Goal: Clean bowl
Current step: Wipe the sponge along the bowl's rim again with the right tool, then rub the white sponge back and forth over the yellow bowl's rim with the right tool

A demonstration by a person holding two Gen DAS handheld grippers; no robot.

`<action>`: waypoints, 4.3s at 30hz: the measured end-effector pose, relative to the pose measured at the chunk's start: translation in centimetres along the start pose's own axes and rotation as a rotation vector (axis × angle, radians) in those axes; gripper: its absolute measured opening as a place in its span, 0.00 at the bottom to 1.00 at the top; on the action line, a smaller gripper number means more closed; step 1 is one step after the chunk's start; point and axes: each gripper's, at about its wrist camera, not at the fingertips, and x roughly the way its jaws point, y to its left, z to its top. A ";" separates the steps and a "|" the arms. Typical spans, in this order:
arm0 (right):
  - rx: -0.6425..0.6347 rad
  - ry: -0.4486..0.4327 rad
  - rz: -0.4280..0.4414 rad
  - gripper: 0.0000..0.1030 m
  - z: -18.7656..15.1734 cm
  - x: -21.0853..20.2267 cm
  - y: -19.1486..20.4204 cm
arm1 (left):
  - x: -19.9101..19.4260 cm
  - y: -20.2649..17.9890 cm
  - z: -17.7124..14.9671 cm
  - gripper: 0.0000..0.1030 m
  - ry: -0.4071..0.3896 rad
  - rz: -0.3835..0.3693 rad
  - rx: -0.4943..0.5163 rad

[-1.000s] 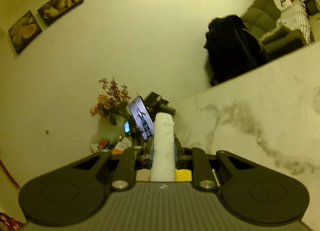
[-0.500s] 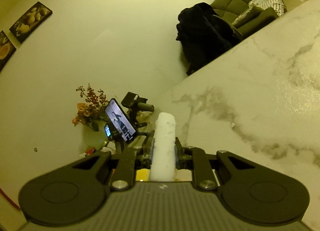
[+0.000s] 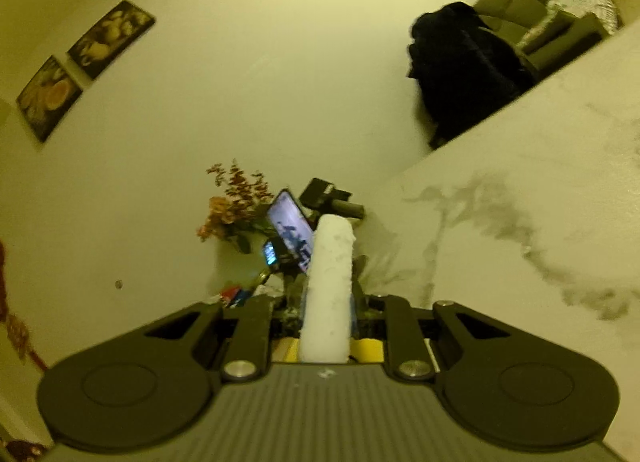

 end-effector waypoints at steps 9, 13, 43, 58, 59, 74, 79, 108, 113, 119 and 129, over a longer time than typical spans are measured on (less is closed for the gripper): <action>0.041 0.021 -0.153 0.19 -0.2 0.4 -1.7 | -0.1 -0.1 0.0 0.53 0.001 0.001 0.003; 0.037 0.038 -0.190 0.18 -0.4 0.8 -1.9 | -0.3 -0.4 0.2 0.53 0.002 0.003 0.006; 0.032 0.036 -0.161 0.19 -0.1 1.1 -1.7 | -0.3 -0.3 -0.2 0.54 0.001 0.007 0.006; 0.021 0.007 -0.031 0.19 -0.2 0.2 -1.3 | 0.0 -0.5 -0.4 0.54 -0.001 0.007 0.003; 0.025 0.002 -0.006 0.19 -0.1 0.1 -1.3 | 0.0 -0.4 -0.4 0.54 -0.001 0.007 0.003; 0.092 0.063 -0.143 0.19 -0.3 0.9 -2.7 | 0.1 -0.2 -0.4 0.54 -0.002 0.005 0.000; 0.094 0.062 -0.134 0.18 -0.4 1.0 -2.7 | 0.2 -0.1 -0.4 0.54 -0.002 0.004 -0.002; 0.044 0.067 -0.075 0.19 -0.6 1.0 -1.7 | -0.2 -1.1 -0.4 0.56 -0.031 0.044 0.052; 0.041 0.070 -0.076 0.19 -1.0 2.1 -0.8 | 0.7 -3.1 0.4 0.56 -0.037 0.073 0.112; 0.021 0.078 -0.053 0.19 -1.1 2.2 -0.3 | 2.1 -5.1 1.1 0.54 0.006 0.118 0.193; -0.032 0.098 0.037 0.19 -1.2 2.9 1.2 | 1.9 -4.2 -0.4 0.50 0.075 0.120 0.184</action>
